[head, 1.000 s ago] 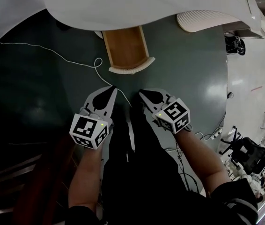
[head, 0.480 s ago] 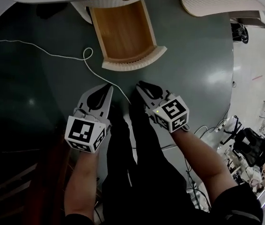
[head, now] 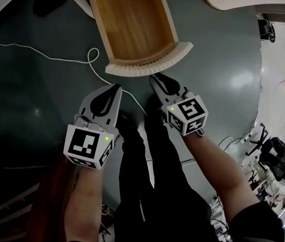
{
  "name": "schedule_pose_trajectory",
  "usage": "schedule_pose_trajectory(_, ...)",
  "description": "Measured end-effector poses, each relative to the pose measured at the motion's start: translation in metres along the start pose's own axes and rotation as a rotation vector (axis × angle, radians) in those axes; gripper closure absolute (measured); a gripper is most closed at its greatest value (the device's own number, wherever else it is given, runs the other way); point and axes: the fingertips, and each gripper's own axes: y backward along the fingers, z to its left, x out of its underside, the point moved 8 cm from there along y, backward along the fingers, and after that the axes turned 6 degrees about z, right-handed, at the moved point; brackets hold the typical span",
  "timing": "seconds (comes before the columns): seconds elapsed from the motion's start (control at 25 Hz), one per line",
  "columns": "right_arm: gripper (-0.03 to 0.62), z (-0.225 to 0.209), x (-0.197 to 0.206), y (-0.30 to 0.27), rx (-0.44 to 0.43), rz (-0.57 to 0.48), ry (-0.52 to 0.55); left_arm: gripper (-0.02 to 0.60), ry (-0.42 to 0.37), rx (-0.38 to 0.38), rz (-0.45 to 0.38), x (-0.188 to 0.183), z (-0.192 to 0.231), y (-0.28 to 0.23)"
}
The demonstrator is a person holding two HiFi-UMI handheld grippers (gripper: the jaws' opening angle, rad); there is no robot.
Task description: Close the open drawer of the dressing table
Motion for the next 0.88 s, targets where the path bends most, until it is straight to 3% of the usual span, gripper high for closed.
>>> schedule_pose_trajectory(0.32, 0.490, -0.006, 0.001, -0.009, 0.026, -0.029, 0.009, 0.572, 0.031, -0.023, -0.010, 0.008, 0.010, -0.006)
schedule_pose_trajectory(0.52, 0.544, -0.011, -0.005, -0.013, 0.043, -0.006, 0.008, 0.572, 0.032, -0.032, -0.017, 0.007, 0.011, -0.001)
schedule_pose_trajectory(0.88, 0.570, -0.029, -0.042, -0.037, 0.022, 0.024, 0.001, 0.572, -0.010, -0.032, -0.082, -0.017, 0.014, 0.010)
